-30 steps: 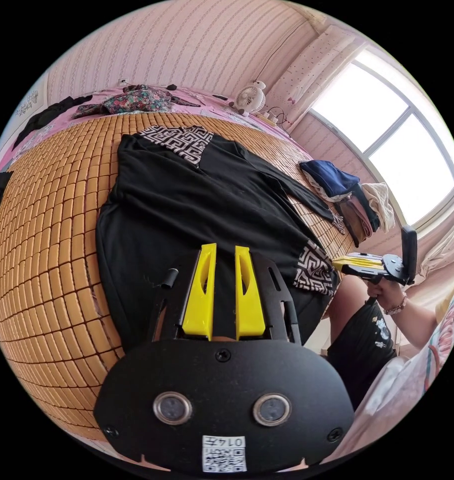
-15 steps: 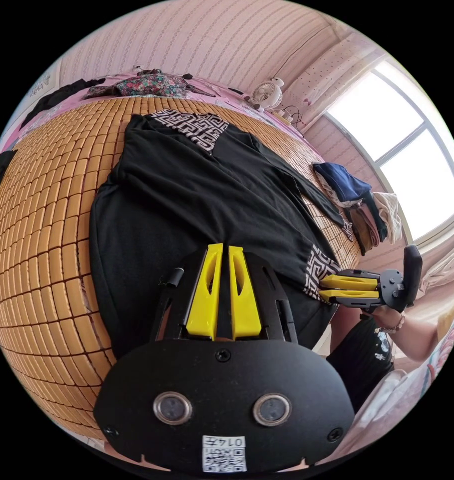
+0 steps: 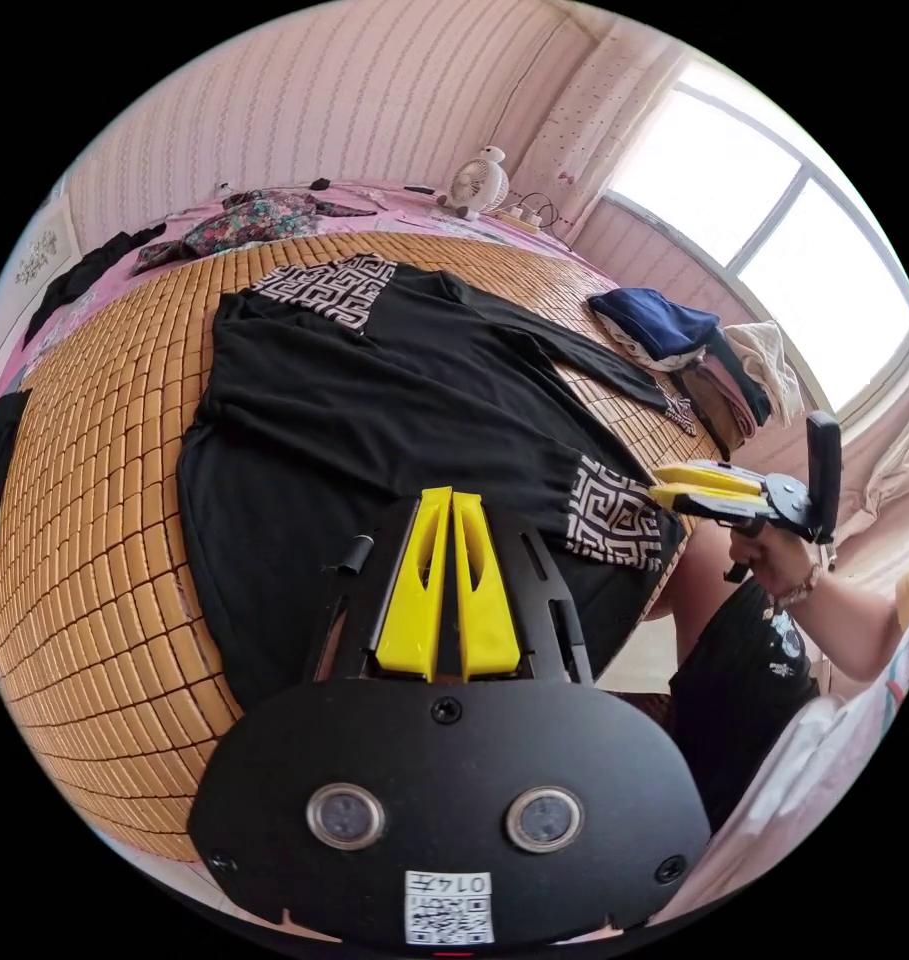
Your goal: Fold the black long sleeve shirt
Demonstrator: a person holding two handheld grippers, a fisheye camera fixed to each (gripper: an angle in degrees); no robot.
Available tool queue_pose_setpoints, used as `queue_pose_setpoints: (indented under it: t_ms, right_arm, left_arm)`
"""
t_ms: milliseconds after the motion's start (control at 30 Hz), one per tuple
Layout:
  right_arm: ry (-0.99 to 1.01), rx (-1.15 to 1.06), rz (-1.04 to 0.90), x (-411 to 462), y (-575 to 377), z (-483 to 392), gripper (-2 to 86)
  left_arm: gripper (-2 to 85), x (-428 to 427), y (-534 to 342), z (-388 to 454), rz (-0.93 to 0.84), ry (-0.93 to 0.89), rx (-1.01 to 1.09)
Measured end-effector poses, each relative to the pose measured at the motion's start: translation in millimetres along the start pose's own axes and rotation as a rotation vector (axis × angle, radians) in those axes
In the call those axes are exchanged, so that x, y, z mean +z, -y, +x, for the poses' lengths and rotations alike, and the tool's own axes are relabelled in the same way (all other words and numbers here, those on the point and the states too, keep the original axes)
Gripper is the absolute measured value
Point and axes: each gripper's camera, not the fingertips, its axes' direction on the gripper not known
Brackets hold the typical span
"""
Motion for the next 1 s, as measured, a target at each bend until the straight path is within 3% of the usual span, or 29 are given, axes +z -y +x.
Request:
queue_pose_setpoints:
  t_ms: [233,433,533,733,933,1000]
  right_arm:
    - [-0.215,0.509,0.228,-31,-16,151,12.3]
    - [-0.316,0.701,0.083,-11,-27,222,10.6]
    - [-0.376,0.626,0.073,-10,-28,218,8.7]
    - [-0.26,0.595,0.124,-27,-32,225,3.8]
    - [0.001,0.352,0.514,-114,30,182,2.8]
    - [0.169,0.155,0.687,-154,54,138,2.8]
  left_arm:
    - [-0.7,21,-12,73,-0.037,-0.017,0.201]
    - [-0.7,50,-11,97,-0.105,-0.017,0.228]
    - [-0.7,68,-15,101,-0.188,0.012,0.246]
    - [-0.7,67,-16,102,-0.164,0.003,0.26]
    - [-0.7,66,-11,99,-0.157,-0.018,0.238]
    - [-0.7,58,-12,96,-0.115,-0.024,0.2]
